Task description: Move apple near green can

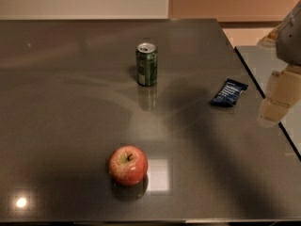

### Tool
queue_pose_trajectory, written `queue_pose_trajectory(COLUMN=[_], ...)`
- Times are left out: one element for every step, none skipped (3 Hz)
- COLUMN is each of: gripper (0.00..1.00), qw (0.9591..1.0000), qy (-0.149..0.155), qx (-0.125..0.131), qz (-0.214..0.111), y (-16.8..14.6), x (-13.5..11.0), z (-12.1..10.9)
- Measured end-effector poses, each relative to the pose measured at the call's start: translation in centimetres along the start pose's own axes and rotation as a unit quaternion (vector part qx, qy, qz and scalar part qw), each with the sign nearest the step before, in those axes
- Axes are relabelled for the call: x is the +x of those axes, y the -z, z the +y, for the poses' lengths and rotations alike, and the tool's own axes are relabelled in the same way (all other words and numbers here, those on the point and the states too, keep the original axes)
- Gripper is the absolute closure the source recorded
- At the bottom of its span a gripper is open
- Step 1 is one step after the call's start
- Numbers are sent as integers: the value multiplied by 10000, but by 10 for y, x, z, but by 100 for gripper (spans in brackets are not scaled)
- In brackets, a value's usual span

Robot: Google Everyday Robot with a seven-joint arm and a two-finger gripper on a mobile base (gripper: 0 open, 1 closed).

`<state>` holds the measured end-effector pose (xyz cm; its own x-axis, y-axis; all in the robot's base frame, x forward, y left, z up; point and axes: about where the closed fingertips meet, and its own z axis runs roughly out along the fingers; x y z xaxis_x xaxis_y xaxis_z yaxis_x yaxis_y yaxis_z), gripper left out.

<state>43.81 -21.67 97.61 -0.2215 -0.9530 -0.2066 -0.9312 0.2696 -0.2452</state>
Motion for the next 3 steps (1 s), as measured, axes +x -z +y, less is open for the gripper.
queue_pose_trajectory(gripper=[0, 0, 0], qw=[10000, 9996, 9971], qy=[0, 44, 208], qx=[1, 6, -6], qz=[0, -262, -727], y=[0, 0, -10], x=[0, -15, -42], z=[0, 2, 7])
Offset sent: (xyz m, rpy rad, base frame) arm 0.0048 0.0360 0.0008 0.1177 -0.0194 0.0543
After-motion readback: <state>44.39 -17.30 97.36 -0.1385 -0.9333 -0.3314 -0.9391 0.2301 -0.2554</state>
